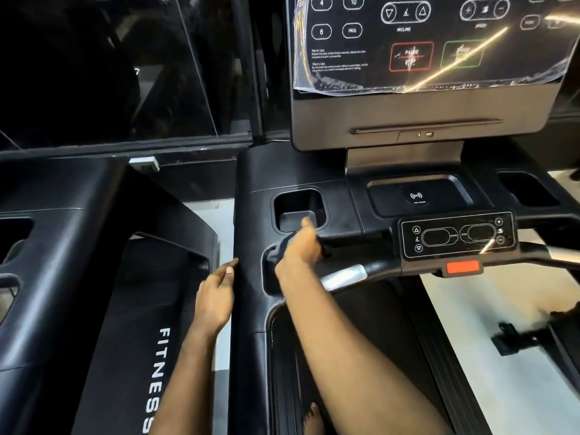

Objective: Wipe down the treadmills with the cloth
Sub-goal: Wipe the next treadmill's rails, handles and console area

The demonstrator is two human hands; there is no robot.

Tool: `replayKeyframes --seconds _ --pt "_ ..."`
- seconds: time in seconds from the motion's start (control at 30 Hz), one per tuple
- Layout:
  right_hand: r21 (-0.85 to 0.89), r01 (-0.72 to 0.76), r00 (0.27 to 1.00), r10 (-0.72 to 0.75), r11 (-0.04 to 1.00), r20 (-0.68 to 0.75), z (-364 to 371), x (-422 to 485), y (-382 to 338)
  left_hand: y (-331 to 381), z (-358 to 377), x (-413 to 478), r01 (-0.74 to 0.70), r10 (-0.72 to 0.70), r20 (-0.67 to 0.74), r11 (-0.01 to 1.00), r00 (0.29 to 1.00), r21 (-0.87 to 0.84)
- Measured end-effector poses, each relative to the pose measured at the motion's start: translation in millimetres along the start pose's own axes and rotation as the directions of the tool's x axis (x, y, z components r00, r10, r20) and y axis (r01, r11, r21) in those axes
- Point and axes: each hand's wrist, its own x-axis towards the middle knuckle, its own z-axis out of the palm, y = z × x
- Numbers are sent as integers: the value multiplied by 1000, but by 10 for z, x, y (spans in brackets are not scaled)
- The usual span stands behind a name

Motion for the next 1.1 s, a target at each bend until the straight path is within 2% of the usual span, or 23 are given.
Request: replayKeyframes --seconds 0.07,0.13,0.17,0.23,0.3,0.37,0.47,0.5,0.57,0.67,0.73,0.83,0.9,1.0,1.1 --pt "142 9 983 17 990 -182 -76 193 -348 30 68 -69 -4 5 -27 999 1000 34" --pt "105 39 949 -4 994 -316 -220 338 -740 58 108 -107 -1 3 -28 998 1000 68" --pt "59 39 941 -17 998 -339 -274 372 -835 62 111 -102 8 -5 -24 996 1000 89" --pt "-24 100 942 -103 995 -319 -243 341 -715 97 112 -70 21 -16 -38 993 999 117" --pt "-28 156 962 -158 987 -221 -131 200 -360 150 107 -56 9 0 -55 987 998 161" --pt "2 75 990 -74 997 -120 -8 6 -74 190 107 -71 4 9 -65 980 998 199" --pt "97 -58 992 68 994 -109 96 -30 -30 183 117 -134 15 -1 -76 984 997 177" --pt "153 -62 990 80 986 -117 81 38 -102 185 129 -157 15 -1 -79 984 997 175" --pt "213 22 979 22 977 -202 -9 226 -298 169 144 -168 11 2 -71 985 997 171" --pt "236 174 920 -72 956 -386 -220 541 -567 132 130 -164 -8 8 1 984 1000 179" --pt "226 232 898 -118 946 -425 -268 571 -636 120 110 -154 -13 5 44 984 999 180" --pt "167 274 913 -202 947 -354 -171 376 -415 109 71 -140 -19 10 66 990 998 138" --pt "126 180 962 -149 976 -227 -80 162 -121 108 48 -128 -15 8 84 996 996 88" --pt "-78 31 997 -37 996 -71 -17 -60 208 102 41 -134 -10 3 97 997 995 74" --pt "-270 31 997 -51 962 -66 -47 -142 211 88 46 -121 -16 11 75 998 997 65"
